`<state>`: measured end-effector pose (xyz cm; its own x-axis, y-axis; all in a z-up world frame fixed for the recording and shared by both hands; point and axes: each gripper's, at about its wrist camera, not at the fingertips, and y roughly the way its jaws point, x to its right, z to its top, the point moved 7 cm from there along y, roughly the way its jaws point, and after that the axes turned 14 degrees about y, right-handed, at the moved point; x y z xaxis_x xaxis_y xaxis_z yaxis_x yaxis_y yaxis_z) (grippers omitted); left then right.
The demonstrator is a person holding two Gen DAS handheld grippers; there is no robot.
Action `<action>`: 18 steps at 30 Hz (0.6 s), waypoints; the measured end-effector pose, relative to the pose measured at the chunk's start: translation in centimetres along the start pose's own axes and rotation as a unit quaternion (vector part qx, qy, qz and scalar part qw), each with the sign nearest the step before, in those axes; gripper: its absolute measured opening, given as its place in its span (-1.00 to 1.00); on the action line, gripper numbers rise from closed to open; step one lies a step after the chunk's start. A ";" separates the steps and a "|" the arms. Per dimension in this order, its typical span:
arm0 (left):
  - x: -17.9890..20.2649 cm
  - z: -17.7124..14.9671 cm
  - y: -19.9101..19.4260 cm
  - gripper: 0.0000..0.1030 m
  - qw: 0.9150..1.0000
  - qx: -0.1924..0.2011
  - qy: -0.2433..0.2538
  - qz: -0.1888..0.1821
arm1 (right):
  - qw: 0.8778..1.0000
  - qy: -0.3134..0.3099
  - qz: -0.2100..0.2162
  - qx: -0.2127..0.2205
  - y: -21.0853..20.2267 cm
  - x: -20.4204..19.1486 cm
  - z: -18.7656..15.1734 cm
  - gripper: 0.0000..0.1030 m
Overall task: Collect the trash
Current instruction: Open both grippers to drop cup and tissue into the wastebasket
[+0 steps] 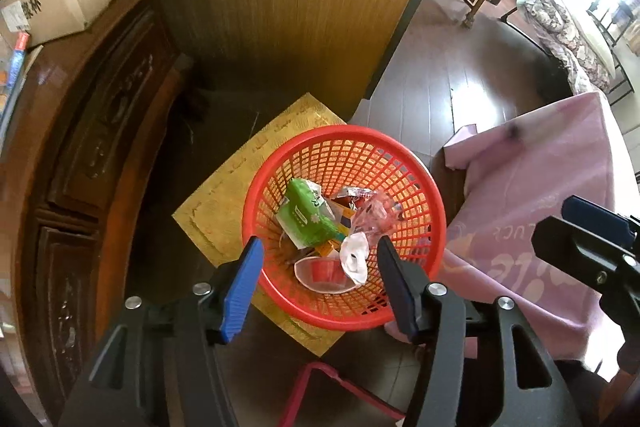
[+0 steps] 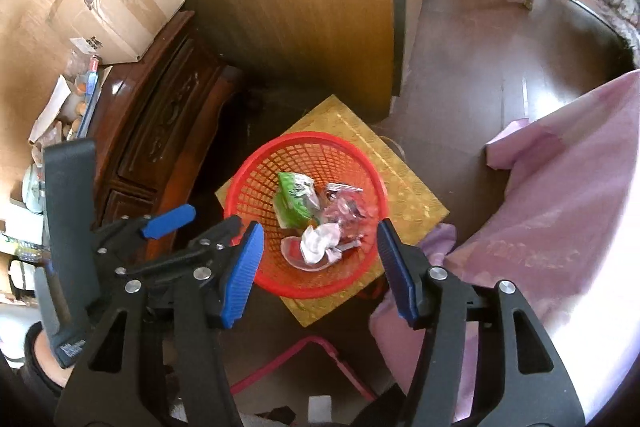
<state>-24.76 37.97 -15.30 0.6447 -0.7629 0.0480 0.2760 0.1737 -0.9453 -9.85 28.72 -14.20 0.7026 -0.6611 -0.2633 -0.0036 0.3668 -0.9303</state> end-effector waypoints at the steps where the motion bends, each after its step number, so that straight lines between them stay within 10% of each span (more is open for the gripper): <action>1: 0.0 0.0 -0.5 0.23 1.000 0.004 0.000 0.004 | 1.000 -0.001 -0.003 0.004 -0.5 0.1 -0.1 0.20; 18: 1.3 -1.6 -5.9 0.50 0.999 0.013 0.016 0.045 | 0.999 -0.001 -0.042 0.024 -3.9 2.5 -3.8 0.40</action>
<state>-26.66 34.95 -10.17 0.6450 -0.7628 -0.0469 0.2373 0.2582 -0.9365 -10.78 23.09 -12.19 0.7010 -0.6889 -0.1844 0.0895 0.3415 -0.9356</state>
